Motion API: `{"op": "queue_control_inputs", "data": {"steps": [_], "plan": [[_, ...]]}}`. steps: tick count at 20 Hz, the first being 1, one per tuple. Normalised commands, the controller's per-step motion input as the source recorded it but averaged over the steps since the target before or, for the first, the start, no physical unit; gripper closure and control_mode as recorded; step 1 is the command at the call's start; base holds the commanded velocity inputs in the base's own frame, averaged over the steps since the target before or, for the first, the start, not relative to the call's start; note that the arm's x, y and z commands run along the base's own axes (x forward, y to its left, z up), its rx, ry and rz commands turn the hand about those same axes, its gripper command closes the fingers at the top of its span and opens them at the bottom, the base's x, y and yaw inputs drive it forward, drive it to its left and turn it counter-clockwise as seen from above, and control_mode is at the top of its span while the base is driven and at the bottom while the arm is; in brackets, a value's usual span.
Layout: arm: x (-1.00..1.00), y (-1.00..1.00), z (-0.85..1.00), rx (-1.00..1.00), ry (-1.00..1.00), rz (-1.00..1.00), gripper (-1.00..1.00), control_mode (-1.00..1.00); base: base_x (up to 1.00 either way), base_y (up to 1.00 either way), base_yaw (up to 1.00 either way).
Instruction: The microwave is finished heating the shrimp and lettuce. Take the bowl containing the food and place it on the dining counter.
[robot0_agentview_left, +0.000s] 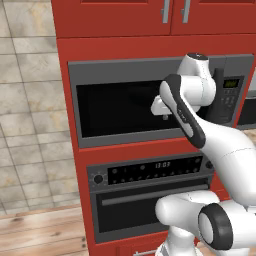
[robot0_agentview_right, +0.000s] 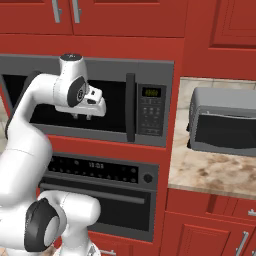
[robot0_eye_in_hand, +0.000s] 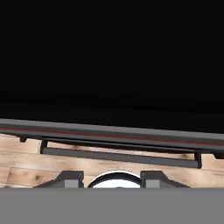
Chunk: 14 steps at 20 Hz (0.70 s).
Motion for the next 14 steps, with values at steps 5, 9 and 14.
{"op": "queue_control_inputs", "data": {"steps": [5,9,14], "plan": [[-0.45,0.00,-0.01,0.00,-0.07,0.02,-1.00,-1.00,0.00,0.00,0.00],[-0.82,0.00,-0.18,-0.05,-0.25,0.04,-1.00,-1.00,0.00,0.00,0.00],[-0.75,0.00,-0.17,-0.10,-0.33,0.00,-1.00,-1.00,0.00,0.00,0.00]]}}
